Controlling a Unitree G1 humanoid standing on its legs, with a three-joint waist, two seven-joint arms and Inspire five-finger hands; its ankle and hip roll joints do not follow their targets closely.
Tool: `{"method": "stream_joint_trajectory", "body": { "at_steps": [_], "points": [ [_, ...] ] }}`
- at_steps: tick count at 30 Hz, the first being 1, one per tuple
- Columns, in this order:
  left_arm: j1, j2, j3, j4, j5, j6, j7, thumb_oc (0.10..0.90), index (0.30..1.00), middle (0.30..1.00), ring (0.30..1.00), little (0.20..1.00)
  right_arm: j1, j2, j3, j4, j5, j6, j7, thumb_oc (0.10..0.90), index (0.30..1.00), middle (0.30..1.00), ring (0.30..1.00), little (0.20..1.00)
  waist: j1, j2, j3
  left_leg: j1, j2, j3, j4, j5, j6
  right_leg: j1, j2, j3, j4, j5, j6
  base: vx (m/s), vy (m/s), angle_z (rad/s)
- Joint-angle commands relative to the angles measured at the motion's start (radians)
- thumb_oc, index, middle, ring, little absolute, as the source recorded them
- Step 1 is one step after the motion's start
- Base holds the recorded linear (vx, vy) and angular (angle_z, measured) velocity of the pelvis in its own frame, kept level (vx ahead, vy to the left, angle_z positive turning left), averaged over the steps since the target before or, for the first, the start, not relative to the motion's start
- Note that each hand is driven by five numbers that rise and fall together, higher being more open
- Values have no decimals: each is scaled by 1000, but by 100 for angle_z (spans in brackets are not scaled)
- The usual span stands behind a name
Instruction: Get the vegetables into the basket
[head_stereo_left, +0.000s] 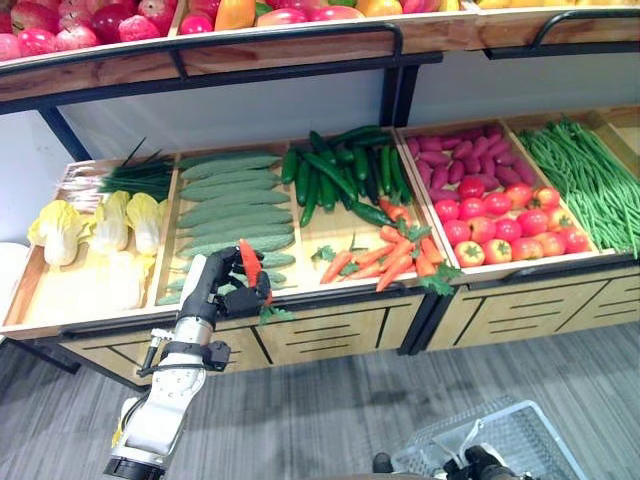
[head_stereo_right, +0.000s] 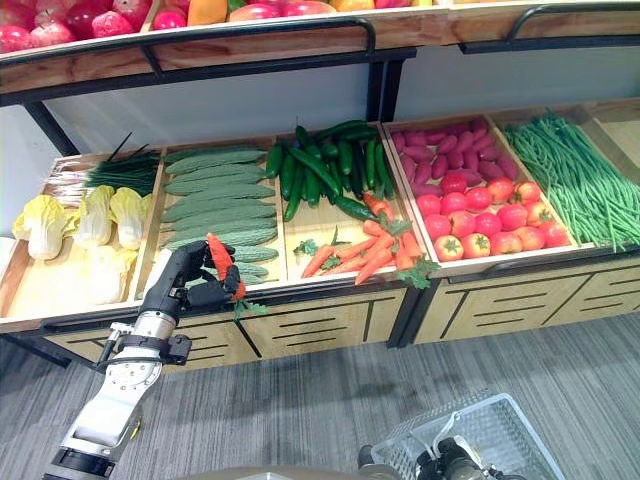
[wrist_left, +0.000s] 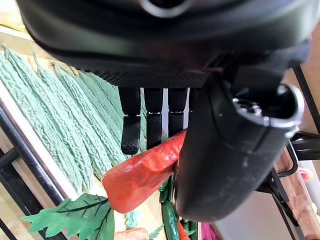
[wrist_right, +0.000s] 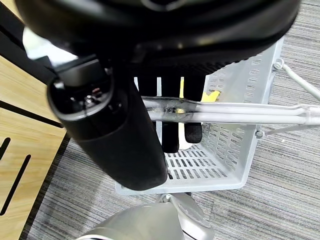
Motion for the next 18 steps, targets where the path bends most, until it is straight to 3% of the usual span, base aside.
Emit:
{"method": "stream_joint_trajectory", "body": {
  "at_steps": [1,4,6,9,14,15,16,17,18],
  "points": [
    [-111,80,66,-149,-21,-67,19,400,300,300,300,300,-49,28,15,24,0,-13,-6,400,300,300,300,300,13,-98,-7,-17,-45,11,143,-192,79,24,-109,42,49,-77,88,-53,51,-6],
    [-122,81,67,-145,-30,-69,25,400,300,300,300,300,-55,24,14,15,2,-14,-10,400,300,300,300,300,21,-106,22,-79,-41,10,245,-228,87,9,-113,47,57,-70,88,-131,71,-7],
    [-141,85,63,-142,-45,-69,29,400,300,300,300,300,-64,20,3,-4,15,-15,-20,400,300,300,300,300,19,-101,58,-134,-42,30,310,-257,104,-35,-115,73,73,-33,105,-148,139,-10],
    [-157,88,51,-138,-50,-69,28,400,300,300,300,300,-63,20,-6,-22,25,-15,-25,400,300,300,300,300,10,-95,71,-159,-45,53,332,-271,119,-77,-117,102,90,3,119,-93,157,-36],
    [-233,92,0,-108,-49,-69,40,400,300,300,300,300,-61,33,-2,-71,44,-18,-33,400,300,300,300,300,-15,-93,112,-195,-46,150,349,-295,146,-178,-112,168,121,104,152,-97,191,-53],
    [-242,91,-10,-102,-51,-70,42,400,300,300,300,300,-61,35,1,-77,41,-18,-33,400,300,300,300,300,-19,-90,120,-194,-42,177,340,-295,147,-198,-116,153,126,121,155,-90,209,-64],
    [-255,90,-19,-91,-53,-70,46,400,300,300,300,300,-62,37,10,-83,38,-21,-34,400,300,300,300,300,-18,-75,133,-181,-32,223,313,-289,149,-221,-144,45,136,111,145,-59,171,-85],
    [-256,90,-19,-90,-53,-71,46,400,300,300,300,300,-62,37,10,-83,38,-21,-34,400,300,300,300,300,-16,-76,133,-182,-32,226,313,-289,149,-222,-143,47,134,112,144,-47,153,-85],
    [-259,90,-23,-89,-53,-71,47,400,300,300,300,300,-61,36,12,-86,38,-21,-35,400,300,300,300,300,-25,-65,143,-172,-26,238,298,-281,150,-222,-159,-11,152,96,132,14,78,-93]
  ]
}}
